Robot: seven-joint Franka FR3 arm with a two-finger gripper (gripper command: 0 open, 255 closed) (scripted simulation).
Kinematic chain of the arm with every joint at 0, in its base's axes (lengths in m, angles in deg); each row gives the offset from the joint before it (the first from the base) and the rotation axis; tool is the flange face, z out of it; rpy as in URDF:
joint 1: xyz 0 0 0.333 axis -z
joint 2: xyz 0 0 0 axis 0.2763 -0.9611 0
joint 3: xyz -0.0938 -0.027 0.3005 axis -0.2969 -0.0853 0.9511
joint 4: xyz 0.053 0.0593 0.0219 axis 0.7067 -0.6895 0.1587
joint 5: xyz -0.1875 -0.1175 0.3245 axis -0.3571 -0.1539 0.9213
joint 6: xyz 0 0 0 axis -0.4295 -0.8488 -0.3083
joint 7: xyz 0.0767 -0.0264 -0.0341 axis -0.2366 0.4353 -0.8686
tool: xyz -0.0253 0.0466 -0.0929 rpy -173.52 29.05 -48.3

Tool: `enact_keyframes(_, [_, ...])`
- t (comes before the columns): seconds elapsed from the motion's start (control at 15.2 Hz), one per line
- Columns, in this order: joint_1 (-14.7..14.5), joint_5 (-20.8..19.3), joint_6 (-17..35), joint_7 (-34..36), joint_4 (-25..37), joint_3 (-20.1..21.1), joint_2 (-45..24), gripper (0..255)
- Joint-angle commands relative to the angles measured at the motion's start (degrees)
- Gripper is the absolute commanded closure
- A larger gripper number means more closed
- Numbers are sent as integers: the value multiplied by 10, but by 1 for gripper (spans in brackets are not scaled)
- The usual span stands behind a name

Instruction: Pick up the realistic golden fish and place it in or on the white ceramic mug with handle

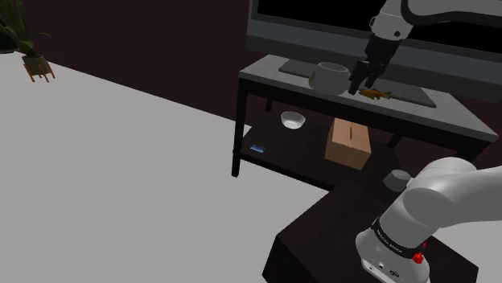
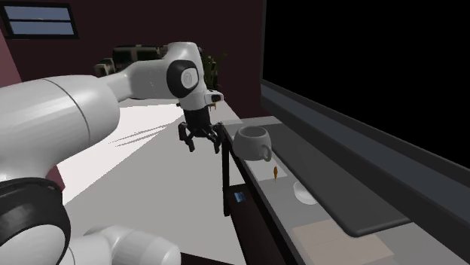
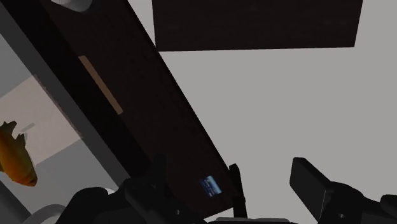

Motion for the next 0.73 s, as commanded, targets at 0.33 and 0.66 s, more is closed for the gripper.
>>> enact_keyframes(0.33, [28,-62,25,-91,10,-85,-37,0])
enact_keyframes(0.66, [43,-98,51,-155,35,-146,-83,0])
